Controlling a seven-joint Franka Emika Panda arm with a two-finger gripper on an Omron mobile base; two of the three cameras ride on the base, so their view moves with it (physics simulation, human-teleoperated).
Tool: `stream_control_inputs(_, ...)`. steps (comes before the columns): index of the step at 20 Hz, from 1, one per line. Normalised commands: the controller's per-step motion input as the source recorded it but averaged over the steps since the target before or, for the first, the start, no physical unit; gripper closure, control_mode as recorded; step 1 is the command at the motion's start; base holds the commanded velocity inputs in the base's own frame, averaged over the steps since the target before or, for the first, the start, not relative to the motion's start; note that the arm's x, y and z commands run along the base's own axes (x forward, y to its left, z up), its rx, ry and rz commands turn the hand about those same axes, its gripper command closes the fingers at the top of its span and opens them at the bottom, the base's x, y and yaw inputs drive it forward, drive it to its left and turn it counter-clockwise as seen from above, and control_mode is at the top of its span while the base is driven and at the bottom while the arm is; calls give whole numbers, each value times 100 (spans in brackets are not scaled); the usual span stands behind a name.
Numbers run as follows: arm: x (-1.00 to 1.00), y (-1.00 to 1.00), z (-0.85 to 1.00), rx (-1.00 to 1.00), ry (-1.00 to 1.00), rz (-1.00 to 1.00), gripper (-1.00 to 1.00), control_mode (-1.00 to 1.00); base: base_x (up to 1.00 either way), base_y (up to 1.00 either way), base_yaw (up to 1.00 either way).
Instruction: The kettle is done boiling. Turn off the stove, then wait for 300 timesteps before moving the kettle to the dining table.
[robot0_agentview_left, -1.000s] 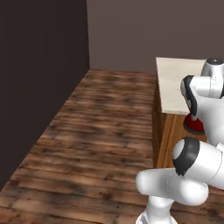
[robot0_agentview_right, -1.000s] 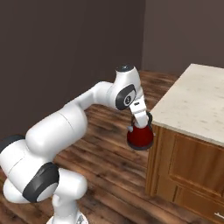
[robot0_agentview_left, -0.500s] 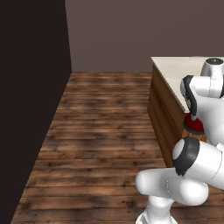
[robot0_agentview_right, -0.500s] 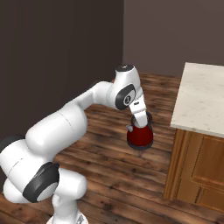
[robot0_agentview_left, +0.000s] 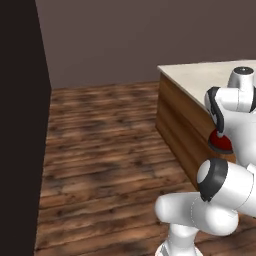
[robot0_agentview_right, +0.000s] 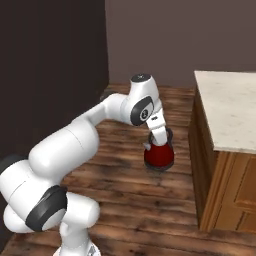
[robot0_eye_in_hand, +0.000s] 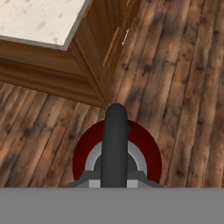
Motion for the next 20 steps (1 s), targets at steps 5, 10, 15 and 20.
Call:
stream_control_inputs(5,0,0,0,0,0,0,100,100,77,75,-41)
stream_control_inputs(10,0,0,0,0,0,0,100,100,80,79,-40)
stream_control_inputs(15,0,0,0,0,0,0,100,100,82,83,-38)
stream_control_inputs(20,0,0,0,0,0,0,100,100,83,83,-38)
